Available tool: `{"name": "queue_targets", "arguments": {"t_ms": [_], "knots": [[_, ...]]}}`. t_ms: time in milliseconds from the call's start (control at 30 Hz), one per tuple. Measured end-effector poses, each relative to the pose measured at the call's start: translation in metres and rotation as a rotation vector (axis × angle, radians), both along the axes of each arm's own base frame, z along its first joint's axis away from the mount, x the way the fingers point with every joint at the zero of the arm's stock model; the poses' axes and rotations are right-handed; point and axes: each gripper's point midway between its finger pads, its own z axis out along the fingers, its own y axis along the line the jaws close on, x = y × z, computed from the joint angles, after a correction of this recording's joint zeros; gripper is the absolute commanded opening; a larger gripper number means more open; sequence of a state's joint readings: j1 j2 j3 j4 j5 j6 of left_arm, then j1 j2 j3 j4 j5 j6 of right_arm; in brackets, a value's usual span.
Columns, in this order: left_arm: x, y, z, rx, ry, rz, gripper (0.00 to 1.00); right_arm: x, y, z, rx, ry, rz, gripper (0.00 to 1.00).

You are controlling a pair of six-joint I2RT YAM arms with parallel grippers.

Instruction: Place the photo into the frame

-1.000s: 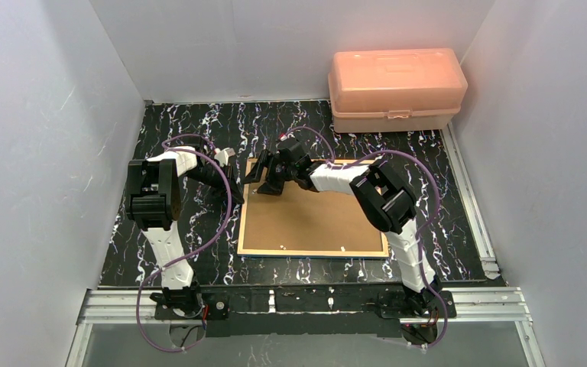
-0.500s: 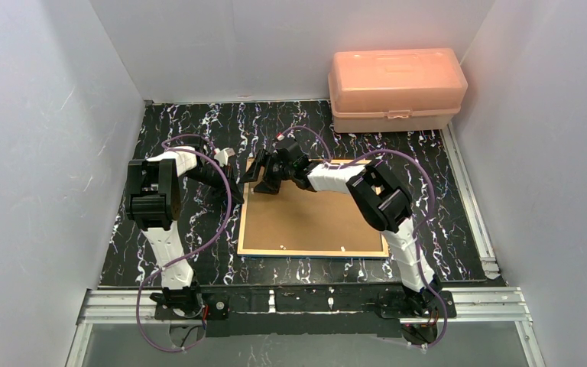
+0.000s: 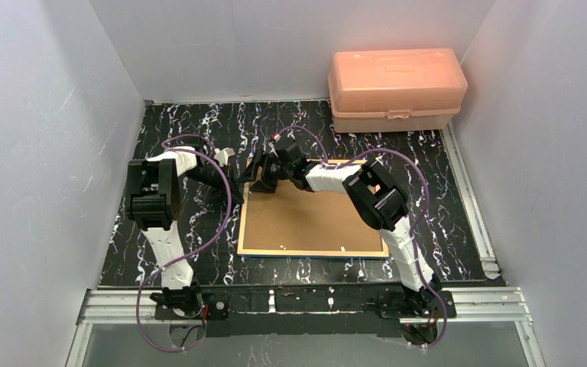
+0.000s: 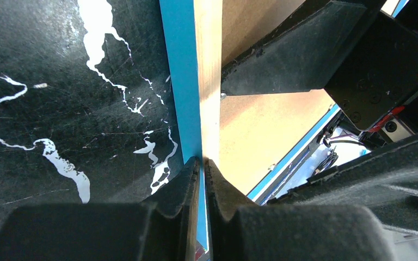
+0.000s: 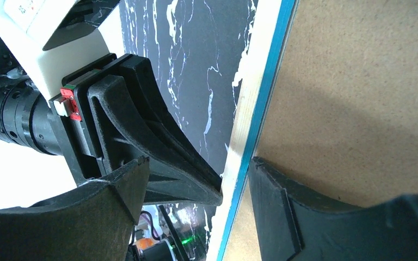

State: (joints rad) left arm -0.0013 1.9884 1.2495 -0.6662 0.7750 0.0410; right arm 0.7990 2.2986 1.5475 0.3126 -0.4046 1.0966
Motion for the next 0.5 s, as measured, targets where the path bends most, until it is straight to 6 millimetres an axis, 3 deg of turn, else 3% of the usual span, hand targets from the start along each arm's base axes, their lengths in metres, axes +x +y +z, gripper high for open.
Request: {"name": "queue_targets", "arguments": {"t_ms": [333,500], "knots": [[0.000,0.000,0.000,0.000,0.000,0.000,0.05,-0.001,0.000,0.002,0.005,-0.013,0.024,0.76],[0.000,0.000,0.000,-0.002,0.004,0.002,0.05,0.006,0.000,0.013,0.002,-0.051,0.054,0.78]]}}
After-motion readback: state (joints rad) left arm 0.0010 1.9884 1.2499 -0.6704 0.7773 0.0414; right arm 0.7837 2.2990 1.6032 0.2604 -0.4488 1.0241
